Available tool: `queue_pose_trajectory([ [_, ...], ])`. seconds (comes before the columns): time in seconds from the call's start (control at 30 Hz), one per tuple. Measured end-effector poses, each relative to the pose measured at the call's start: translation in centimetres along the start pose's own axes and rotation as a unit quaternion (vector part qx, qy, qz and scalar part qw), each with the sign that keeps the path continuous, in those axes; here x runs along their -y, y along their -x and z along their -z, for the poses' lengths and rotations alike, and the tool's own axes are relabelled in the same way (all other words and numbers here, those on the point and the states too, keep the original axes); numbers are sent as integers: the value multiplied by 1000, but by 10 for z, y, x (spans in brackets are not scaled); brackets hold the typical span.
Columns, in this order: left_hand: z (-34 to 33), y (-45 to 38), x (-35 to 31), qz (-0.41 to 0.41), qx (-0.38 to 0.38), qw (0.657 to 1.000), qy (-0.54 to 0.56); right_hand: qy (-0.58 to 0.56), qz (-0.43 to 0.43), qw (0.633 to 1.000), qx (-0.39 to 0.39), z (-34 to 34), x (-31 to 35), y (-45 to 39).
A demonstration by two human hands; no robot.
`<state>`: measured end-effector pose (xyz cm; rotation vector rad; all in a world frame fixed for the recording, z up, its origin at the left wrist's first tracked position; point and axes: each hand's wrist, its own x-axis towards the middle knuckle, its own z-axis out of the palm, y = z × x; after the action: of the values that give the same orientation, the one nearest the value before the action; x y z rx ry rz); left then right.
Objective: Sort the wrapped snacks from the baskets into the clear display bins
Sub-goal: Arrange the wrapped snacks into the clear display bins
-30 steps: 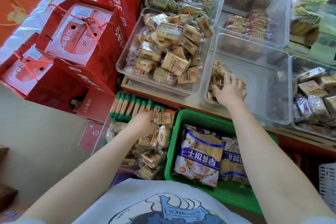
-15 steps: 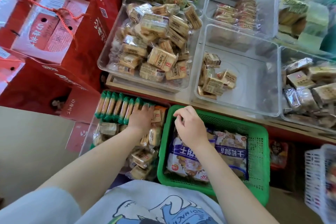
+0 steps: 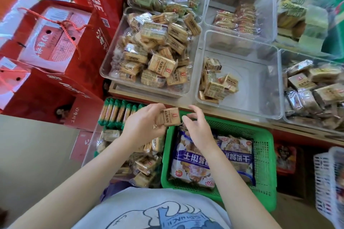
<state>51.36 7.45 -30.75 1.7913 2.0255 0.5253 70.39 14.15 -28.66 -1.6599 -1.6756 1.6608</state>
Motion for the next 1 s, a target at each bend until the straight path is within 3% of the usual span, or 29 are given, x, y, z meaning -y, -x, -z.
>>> queue_pose_trajectory([
  [0.13, 24, -2, -33, -81, -74, 993, 38, -108, 16, 992, 63, 17, 25, 0],
  [0.23, 33, -15, -41, -86, -86, 992, 41, -95, 84, 992, 26, 34, 40, -4],
  [0.33, 38, -30, -33, -26, -86, 996, 20, -39, 157, 974, -160, 55, 51, -22],
  [0.4, 40, -38, -26, 8, -85, 996, 8, 42, 204, 928, -309, 68, 51, -46],
  [0.47, 40, -46, -19, 28, -71, 997, -8, 154, 214, 888, -377, 76, 44, -74],
  [0.5, 40, -50, -17, 35, -64, 997, -17, 202, 195, 889, -363, 79, 39, -86],
  [0.6, 38, -64, -14, 49, -58, 996, -41, 331, 98, 918, -196, 78, 24, -108],
  [0.67, 39, -74, -15, 47, -69, 995, -54, 376, 68, 914, -136, 74, 13, -113],
  [0.83, 42, -104, -16, 27, -98, 986, -131, 407, -4, 905, -127, 77, 14, -122],
  [1.0, 39, -126, -21, 61, -47, 978, -194, 396, -40, 910, -117, 85, 11, -131],
])
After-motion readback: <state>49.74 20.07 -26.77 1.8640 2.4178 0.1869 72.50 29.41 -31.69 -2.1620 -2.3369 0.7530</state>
